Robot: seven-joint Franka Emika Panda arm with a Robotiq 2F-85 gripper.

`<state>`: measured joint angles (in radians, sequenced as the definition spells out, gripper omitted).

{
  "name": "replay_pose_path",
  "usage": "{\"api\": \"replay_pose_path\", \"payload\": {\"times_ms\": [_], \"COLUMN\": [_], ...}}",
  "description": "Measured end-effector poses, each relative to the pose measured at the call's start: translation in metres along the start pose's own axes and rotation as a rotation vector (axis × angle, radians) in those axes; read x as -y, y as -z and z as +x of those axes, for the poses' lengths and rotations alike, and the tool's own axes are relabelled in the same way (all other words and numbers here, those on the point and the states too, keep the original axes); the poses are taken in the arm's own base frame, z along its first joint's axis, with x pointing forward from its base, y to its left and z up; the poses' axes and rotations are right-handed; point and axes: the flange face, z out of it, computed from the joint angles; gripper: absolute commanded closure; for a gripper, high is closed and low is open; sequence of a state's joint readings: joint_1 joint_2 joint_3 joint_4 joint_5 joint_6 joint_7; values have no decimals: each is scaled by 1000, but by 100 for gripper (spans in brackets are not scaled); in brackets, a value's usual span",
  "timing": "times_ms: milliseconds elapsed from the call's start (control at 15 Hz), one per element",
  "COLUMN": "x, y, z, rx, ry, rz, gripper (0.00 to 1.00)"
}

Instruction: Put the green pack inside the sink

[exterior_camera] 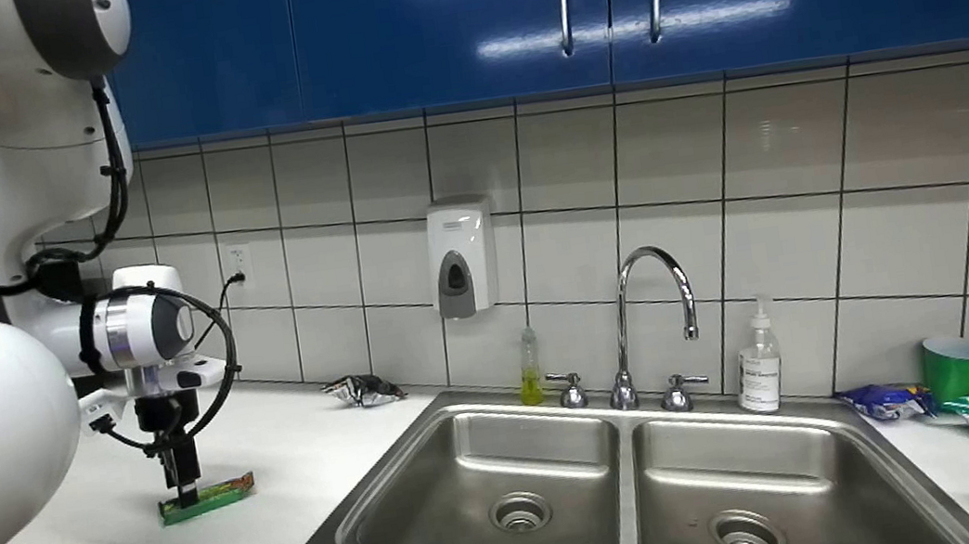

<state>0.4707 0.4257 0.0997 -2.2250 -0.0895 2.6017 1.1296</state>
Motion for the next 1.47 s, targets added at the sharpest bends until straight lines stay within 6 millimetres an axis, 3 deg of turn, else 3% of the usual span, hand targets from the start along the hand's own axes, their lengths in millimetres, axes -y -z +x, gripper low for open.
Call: {"api": "replay_pose_path", "payload": {"times_ms": [1200, 1267, 1333, 1467], "x": [-5, -6, -6, -6], "y": [-9, -9, -10, -11], "z": [17, 17, 17, 17], "rx": [-37, -37, -36, -35], "ry": [-104, -107, -108, -109], "rz": [-5, -6, -7, -9], "gripper": [0, 25, 26, 42]}}
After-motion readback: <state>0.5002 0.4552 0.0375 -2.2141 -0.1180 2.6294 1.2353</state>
